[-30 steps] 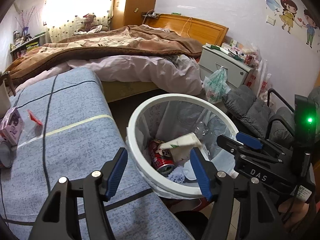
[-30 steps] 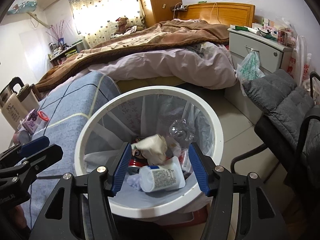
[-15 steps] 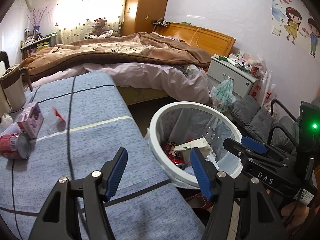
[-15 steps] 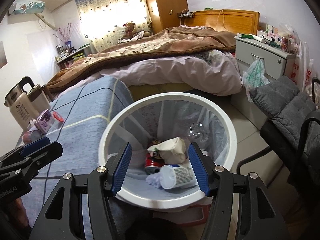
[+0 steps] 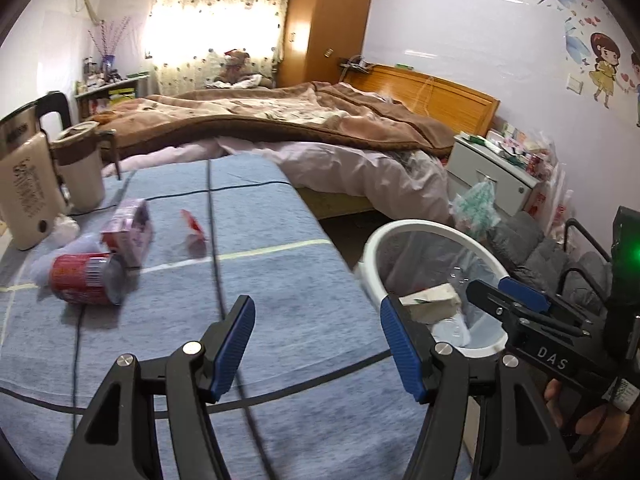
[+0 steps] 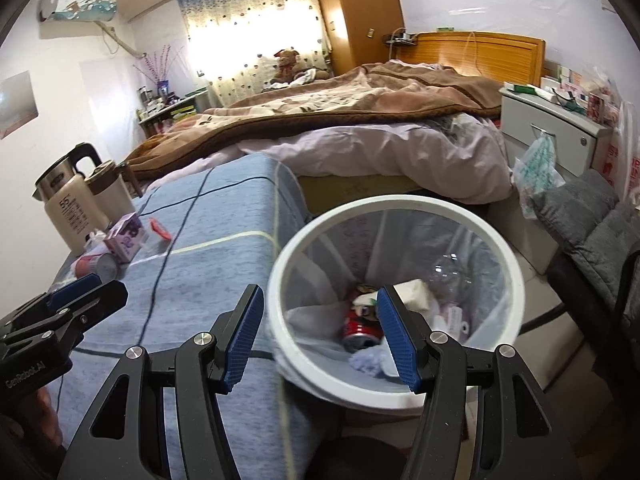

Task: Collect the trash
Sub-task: 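Move both open tools back over the table trash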

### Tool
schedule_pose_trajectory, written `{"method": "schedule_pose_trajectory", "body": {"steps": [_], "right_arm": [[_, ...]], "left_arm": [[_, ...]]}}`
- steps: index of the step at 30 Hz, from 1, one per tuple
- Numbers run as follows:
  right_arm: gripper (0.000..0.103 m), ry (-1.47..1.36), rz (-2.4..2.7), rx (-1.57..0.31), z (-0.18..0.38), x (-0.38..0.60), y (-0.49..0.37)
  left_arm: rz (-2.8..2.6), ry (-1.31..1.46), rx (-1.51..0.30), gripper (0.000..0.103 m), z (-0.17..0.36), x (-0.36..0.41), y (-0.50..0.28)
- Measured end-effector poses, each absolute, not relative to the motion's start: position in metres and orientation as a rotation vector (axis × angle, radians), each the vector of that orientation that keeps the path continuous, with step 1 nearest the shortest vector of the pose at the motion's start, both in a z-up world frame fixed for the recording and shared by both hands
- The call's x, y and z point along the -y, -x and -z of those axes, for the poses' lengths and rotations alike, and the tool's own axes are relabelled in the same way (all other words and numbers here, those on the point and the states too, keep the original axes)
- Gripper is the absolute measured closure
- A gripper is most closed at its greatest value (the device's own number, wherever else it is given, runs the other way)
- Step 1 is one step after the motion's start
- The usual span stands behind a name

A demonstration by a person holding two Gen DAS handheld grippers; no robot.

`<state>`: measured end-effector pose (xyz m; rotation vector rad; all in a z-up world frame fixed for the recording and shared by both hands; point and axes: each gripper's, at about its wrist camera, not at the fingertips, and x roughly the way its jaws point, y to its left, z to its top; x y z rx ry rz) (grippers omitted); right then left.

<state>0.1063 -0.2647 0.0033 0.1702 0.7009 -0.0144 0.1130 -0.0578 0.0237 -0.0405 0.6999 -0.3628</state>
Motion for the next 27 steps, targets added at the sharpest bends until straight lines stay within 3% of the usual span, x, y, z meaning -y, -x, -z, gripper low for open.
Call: {"method": "schedule_pose_trajectory", "body": {"steps": [27], "right_arm": [[0.043,-0.088,-0.218,-0.734,0.007,0.138,-0.156]], "left_arm": [[0.071,0.195,-0.718,0.035,-0.005,-0.107,-0.118]]}}
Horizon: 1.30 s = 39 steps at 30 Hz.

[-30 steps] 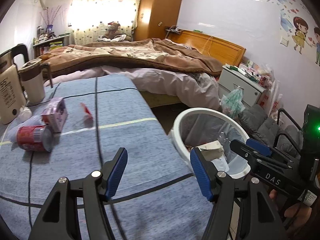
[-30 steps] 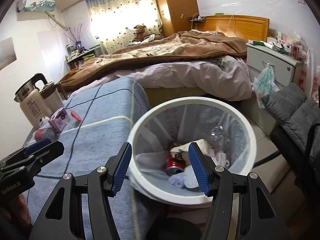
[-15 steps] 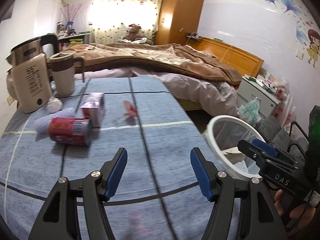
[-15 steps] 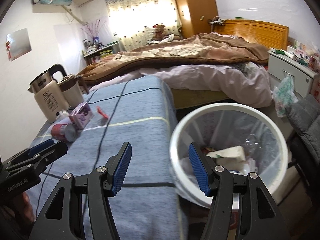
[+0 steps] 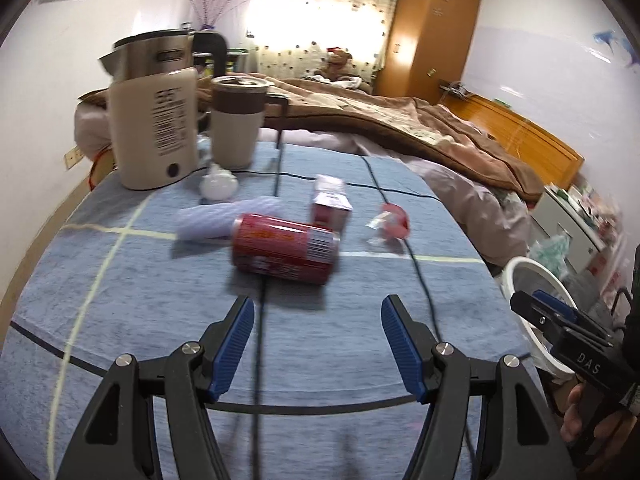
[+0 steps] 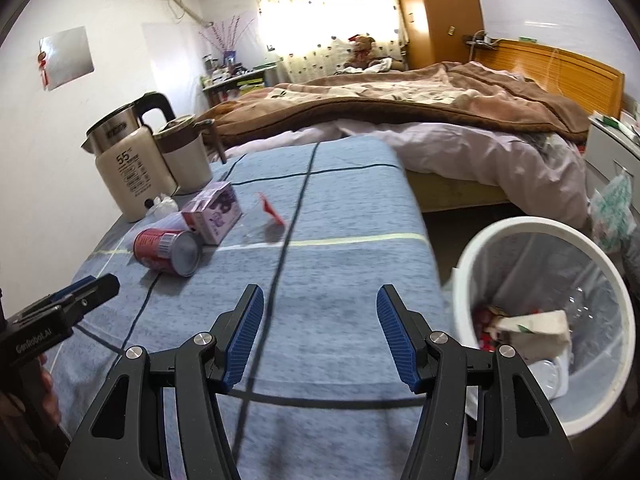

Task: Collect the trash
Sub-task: 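Move both open tools back over the table trash, then grasp the red cartoon can with the left tool while the right tool grasps the red-lidded clear cup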

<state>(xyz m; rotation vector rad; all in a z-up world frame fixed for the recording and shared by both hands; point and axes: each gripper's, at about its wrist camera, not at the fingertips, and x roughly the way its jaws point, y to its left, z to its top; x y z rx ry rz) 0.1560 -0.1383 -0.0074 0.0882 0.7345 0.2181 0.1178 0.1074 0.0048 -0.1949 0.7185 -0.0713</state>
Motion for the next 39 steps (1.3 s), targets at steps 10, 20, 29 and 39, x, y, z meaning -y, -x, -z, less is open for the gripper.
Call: {"method": "schedule_pose_trajectory", "body": {"steps": [10,20,29,39], "right_arm": [[0.043,-0.058,-0.245,-0.772,0.018,0.109,-0.189],[0.043,-0.029,-0.252,-0.805,0.030,0.092,-0.240],[0.043,-0.008,-0.280,-0.802,0.035,0.074,-0.282],[0.095,0.010,-0.313,-0.815,0.040,0.067,-0.289]], "left_arm": [[0.026,0.231,-0.721,0.030,0.000,-0.144,-0.135],[0.054,0.219,-0.761,0.029,0.010,-0.149,-0.172],[0.106,0.245,-0.779,0.029,0.016,-0.148,-0.193],[0.193,0.244,-0.803,0.029,0.017,-0.135,-0.189]]}}
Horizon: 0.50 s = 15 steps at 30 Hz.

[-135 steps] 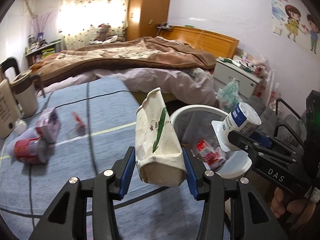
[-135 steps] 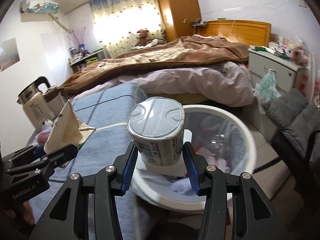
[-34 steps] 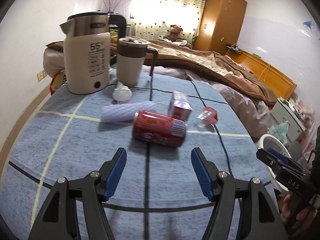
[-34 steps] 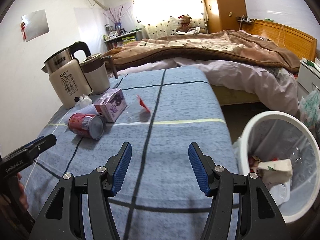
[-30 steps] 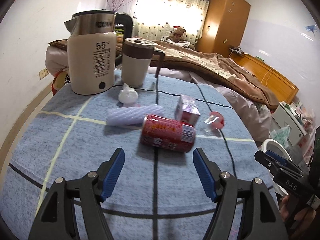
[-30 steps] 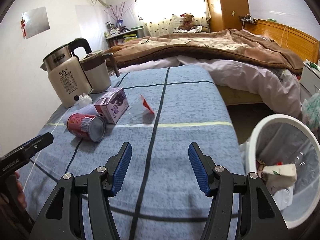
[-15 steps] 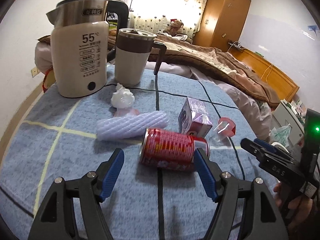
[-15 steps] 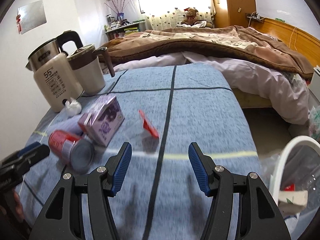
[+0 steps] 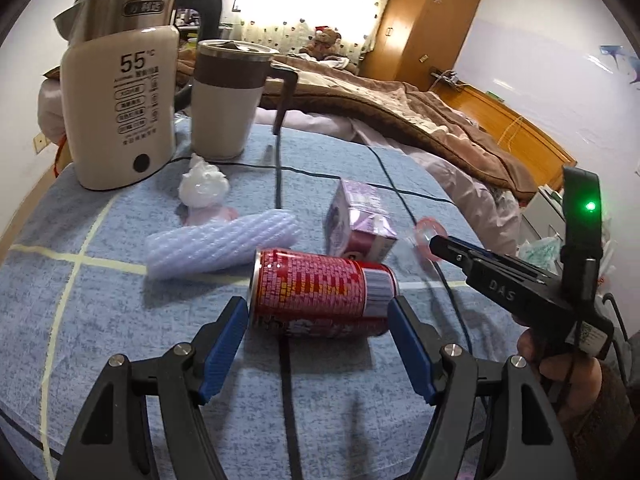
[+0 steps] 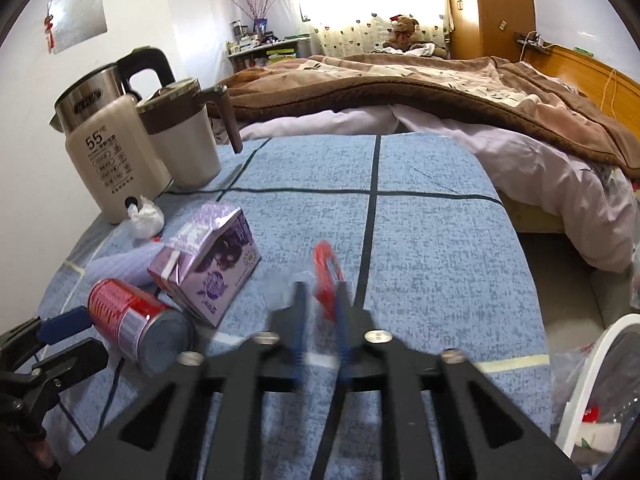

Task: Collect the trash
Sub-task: 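Grasp the red cartoon can with the left tool while the right tool grasps the red-lidded clear cup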

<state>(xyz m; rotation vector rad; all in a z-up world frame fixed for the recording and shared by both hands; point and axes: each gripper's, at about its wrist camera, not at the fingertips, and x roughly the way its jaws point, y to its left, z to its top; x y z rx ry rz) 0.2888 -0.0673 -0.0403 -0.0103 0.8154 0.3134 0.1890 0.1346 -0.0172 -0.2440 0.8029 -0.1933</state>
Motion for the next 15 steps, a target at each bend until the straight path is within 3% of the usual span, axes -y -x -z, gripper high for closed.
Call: {"method": "schedule_pose_trajectory", "body": {"steps": [15], "right_arm": [[0.097,-0.008,-0.249,-0.858,0.036,0.109,-0.260]], "left_arm": [[0.378,0.202,-0.847,0.029,0.016,-0.081,-0.160]]}}
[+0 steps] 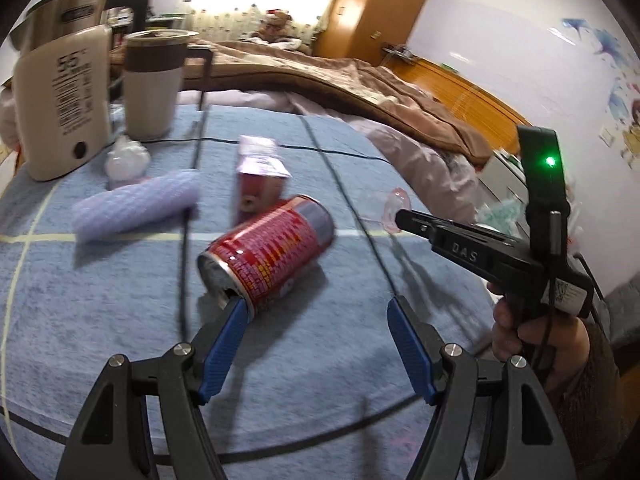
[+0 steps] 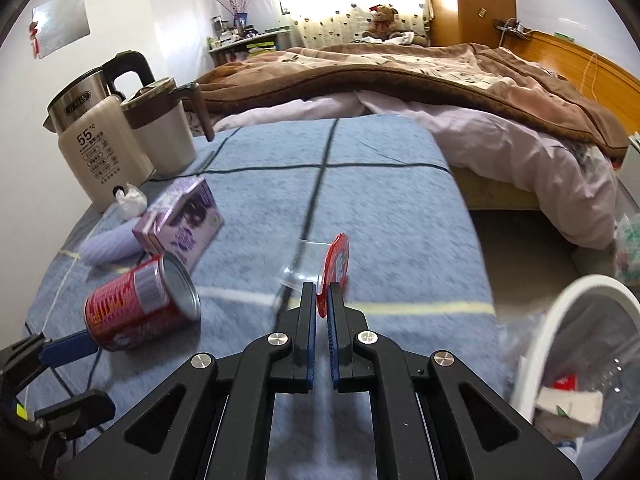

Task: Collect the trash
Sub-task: 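Grasp the red cartoon can with the left tool while the right tool grasps the red-lidded clear cup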

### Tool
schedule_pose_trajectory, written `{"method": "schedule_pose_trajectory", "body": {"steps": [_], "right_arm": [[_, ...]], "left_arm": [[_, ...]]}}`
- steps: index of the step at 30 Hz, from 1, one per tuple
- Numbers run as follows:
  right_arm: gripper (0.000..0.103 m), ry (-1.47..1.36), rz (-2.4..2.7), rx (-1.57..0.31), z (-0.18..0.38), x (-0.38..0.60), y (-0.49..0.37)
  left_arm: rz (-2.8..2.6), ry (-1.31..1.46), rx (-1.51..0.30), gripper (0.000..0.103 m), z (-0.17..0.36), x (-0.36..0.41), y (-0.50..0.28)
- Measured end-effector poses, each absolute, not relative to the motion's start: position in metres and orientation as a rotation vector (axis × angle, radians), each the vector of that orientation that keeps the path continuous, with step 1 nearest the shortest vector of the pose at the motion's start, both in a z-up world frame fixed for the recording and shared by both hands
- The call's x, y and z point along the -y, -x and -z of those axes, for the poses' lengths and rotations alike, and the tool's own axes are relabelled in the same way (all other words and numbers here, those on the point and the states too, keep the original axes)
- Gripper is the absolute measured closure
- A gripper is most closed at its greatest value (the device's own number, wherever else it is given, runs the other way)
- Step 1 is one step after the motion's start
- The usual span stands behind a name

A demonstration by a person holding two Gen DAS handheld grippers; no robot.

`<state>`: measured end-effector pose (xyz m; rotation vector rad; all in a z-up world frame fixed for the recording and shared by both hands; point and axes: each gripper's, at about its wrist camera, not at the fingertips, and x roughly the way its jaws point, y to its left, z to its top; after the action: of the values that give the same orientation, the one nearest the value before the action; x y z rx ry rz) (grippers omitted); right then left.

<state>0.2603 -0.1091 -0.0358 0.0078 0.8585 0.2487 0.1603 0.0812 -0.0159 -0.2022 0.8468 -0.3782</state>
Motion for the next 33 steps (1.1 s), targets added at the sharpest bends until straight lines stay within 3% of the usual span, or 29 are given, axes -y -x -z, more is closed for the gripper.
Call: {"method": "schedule_pose_trajectory", "body": {"steps": [8,11,13,33], "right_arm": [[0.096,0.021,-0.320,-0.897,0.036,0.120,-0.240],[0.074,0.039,-0.311,-0.885,0.036,0.124,-0.236],[0.048,0.026,-0.328,-0.859,0.034,0.128,-0.234],[0.045,-0.016,-0.369,-0.902,0.058,0.107,-0.266]], "left_arm": [[0.328,0.142,-0.754,0.029,-0.006,-0.085,-0.151],[0.302,0.159,-0.742,0.029,-0.007,-0.096,-0.155],[0.271,0.147,-0.740,0.028,-0.006,-0.100,-0.160],[0.278,0.171,-0.844,0.027,0.027,-0.093,-0.203]]}}
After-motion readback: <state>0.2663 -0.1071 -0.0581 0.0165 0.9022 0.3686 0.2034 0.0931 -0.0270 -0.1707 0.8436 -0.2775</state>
